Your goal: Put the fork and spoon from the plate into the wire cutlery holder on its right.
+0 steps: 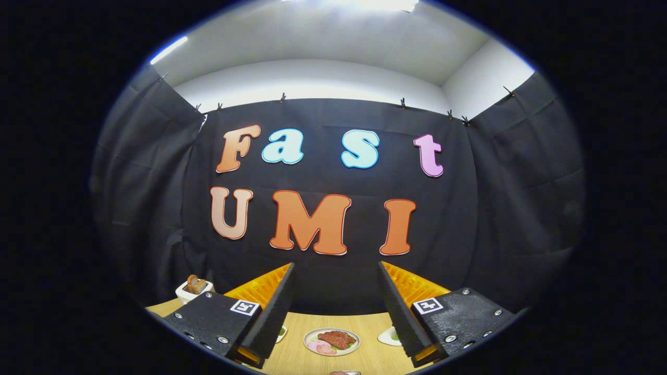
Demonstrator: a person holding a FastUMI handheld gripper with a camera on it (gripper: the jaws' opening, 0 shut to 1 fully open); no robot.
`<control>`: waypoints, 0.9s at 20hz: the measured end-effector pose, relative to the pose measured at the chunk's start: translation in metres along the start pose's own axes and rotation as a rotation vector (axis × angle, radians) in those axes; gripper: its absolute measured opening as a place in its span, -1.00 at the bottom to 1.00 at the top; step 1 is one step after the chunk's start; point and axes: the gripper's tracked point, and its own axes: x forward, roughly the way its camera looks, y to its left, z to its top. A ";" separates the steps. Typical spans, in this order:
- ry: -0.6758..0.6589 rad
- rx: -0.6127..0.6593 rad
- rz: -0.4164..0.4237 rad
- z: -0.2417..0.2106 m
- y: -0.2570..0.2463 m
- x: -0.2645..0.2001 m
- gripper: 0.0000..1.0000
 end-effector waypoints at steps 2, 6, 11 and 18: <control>-0.005 0.015 0.005 0.000 -0.001 0.001 0.83; -0.012 0.009 0.009 0.002 -0.001 0.002 0.83; -0.004 -0.026 0.026 -0.002 0.007 0.001 0.83; -0.003 -0.026 0.031 -0.004 0.010 0.000 0.83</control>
